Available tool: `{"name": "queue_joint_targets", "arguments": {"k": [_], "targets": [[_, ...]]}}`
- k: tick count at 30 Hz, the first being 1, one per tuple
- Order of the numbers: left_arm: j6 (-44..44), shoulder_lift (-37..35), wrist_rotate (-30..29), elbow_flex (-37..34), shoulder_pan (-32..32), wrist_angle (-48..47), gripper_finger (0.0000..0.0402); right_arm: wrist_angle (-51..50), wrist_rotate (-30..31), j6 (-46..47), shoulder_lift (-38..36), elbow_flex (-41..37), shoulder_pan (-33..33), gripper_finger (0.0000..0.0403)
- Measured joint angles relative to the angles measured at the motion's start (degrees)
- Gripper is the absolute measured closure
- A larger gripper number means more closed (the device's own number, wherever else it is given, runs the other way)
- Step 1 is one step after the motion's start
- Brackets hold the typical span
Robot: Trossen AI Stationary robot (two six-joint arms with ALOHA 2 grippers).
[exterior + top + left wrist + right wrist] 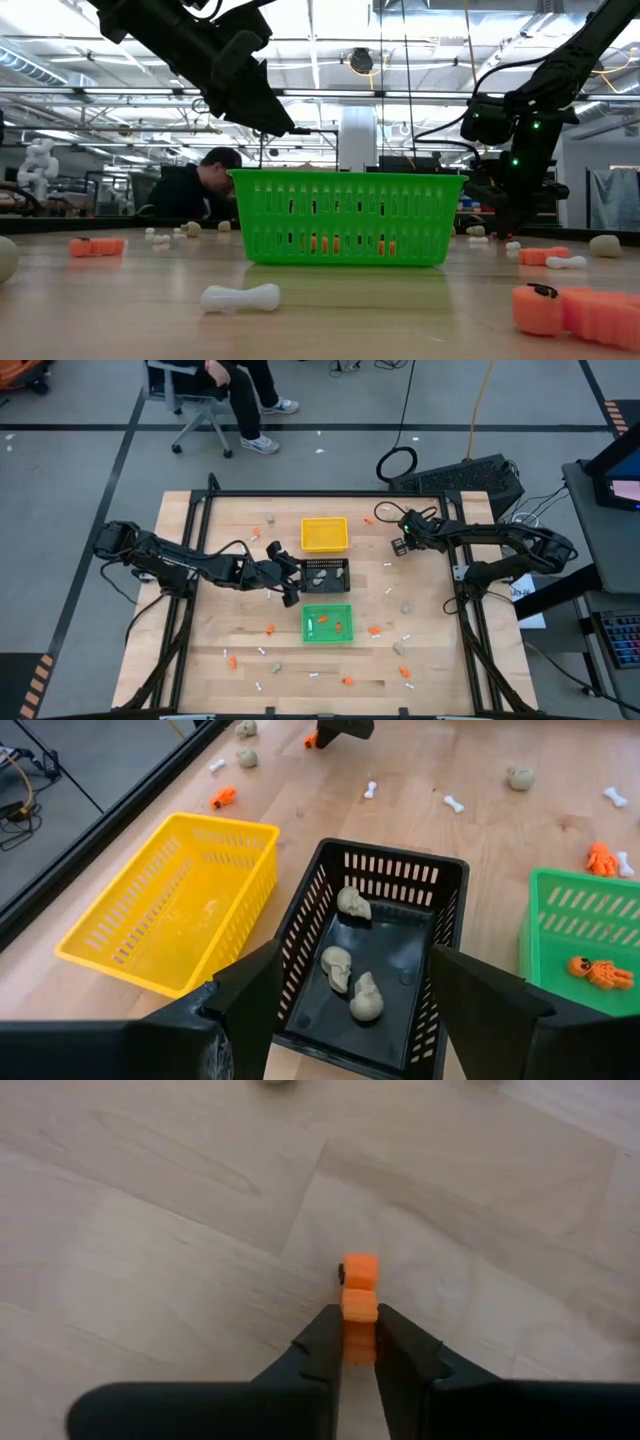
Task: Sort Halloween decoration
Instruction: Put the orange skeleton toy into the green basket
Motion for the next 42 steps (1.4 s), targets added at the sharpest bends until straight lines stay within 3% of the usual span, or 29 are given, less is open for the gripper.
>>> {"name": "queue_joint_targets", "arguments": {"k": [10,19,31,42], "targets": [[0.0,0.0,0.0,0.0,0.0,-0.3,0.0153,-0.3,-0.6,-1.3,-1.2,0.0,1.2,0.0386],[0.0,0.0,0.0,0.0,0.0,-0.3,0.0153,-0.9,-7.2,-2.8,-12.0,0.0,7.4,0.0386],[-0.3,0.0,0.0,0.0,0.0,-0.2,0.0153,-1.5,-9.0,-3.3,-32.2,0.0,24.5,0.0385],[-2.0,0.0,0.0,0.0,-1.3,0.2,0.0153,3.2,-7.8,-8.8,-32.0,0.0,42.7,0.0385]]}}
